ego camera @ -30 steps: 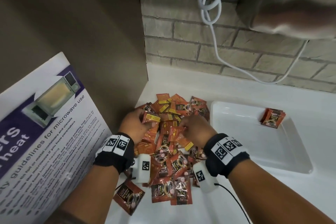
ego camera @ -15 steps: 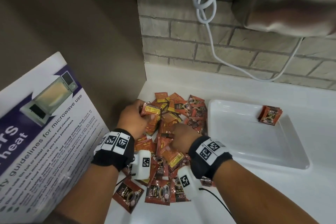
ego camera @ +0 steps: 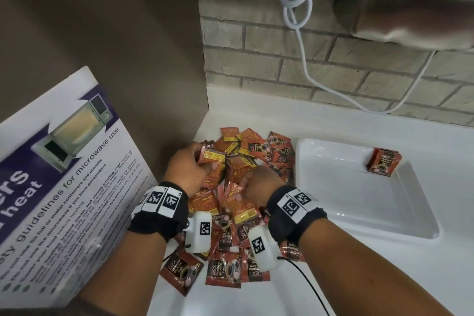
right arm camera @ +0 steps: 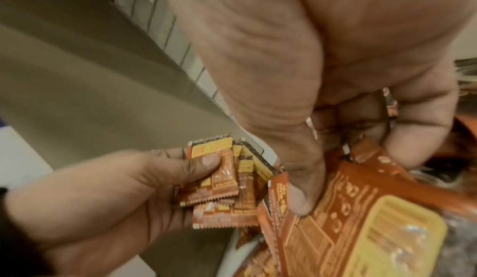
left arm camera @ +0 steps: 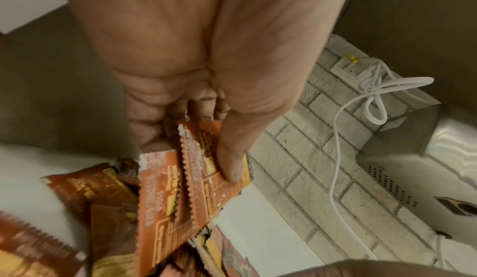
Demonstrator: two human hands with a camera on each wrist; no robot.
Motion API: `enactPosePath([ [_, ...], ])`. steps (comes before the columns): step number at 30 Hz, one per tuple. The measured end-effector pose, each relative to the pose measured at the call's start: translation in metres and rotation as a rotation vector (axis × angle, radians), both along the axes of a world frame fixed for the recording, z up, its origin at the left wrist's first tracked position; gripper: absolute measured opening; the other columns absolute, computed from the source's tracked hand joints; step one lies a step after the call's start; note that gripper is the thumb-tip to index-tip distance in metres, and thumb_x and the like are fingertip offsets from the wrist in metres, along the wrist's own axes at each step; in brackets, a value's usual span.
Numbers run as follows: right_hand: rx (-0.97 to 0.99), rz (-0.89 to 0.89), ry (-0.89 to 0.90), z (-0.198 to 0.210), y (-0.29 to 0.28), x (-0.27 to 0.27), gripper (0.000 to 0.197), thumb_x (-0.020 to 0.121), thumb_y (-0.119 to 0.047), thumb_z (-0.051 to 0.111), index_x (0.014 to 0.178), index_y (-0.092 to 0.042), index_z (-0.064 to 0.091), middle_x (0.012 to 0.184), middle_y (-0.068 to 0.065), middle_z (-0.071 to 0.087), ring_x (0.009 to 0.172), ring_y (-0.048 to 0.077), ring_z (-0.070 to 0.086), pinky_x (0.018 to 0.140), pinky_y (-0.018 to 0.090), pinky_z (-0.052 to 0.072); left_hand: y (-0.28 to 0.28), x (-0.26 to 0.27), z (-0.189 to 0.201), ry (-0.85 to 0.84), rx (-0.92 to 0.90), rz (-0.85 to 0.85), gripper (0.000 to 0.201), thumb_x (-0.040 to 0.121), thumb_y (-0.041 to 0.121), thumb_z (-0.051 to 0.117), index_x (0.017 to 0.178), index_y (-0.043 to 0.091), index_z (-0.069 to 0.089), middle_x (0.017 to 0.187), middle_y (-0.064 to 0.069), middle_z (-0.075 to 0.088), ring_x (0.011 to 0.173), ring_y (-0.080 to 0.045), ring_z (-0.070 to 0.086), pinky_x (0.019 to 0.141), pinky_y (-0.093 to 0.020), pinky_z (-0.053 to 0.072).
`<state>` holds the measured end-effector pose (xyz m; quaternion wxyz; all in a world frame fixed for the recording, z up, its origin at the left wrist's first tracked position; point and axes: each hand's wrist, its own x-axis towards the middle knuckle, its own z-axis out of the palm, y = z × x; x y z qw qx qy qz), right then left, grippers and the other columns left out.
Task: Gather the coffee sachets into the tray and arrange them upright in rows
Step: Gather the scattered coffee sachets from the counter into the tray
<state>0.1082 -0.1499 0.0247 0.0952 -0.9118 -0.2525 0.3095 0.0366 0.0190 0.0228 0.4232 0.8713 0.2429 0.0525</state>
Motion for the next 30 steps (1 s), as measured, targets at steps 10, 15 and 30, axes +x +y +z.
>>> enactPosePath([
  [10,0.728,-0.743,0.095,0.043,-0.132,0.039,0.017,0.083,-0.018,0.081,0.092,-0.010,0.068,0.087,0.009,0.073,0.078,0.025,0.071,0.076,0.039,0.058,-0.042,0.033,0.032,-0.214,-0.196,-0.043,0.023,0.084,0.020,0.081,0.099,0.021,0.065,0.099,0.004,0.076,0.092,-0.014,0.073,0.089,-0.041,0.058],
  [15,0.533,-0.834,-0.026,0.012,-0.189,0.050,0.010,0.085,-0.020,0.077,0.083,-0.018,0.067,0.090,0.008,0.074,0.082,0.026,0.071,0.087,0.046,0.058,-0.117,0.061,0.018,-0.197,-0.285,-0.205,0.024,0.081,0.017,0.084,0.083,0.022,0.061,0.079,0.009,0.071,0.072,0.003,0.068,0.068,-0.020,0.054],
  [30,0.131,-0.642,-0.103,-0.010,-0.212,0.045,0.023,0.093,-0.032,0.068,0.108,-0.015,0.072,0.103,0.003,0.072,0.095,0.021,0.064,0.084,0.028,0.047,-0.201,0.077,-0.017,0.115,0.052,-0.512,0.046,0.086,0.029,0.077,0.125,0.026,0.052,0.117,0.004,0.063,0.099,-0.019,0.065,0.083,-0.035,0.058],
])
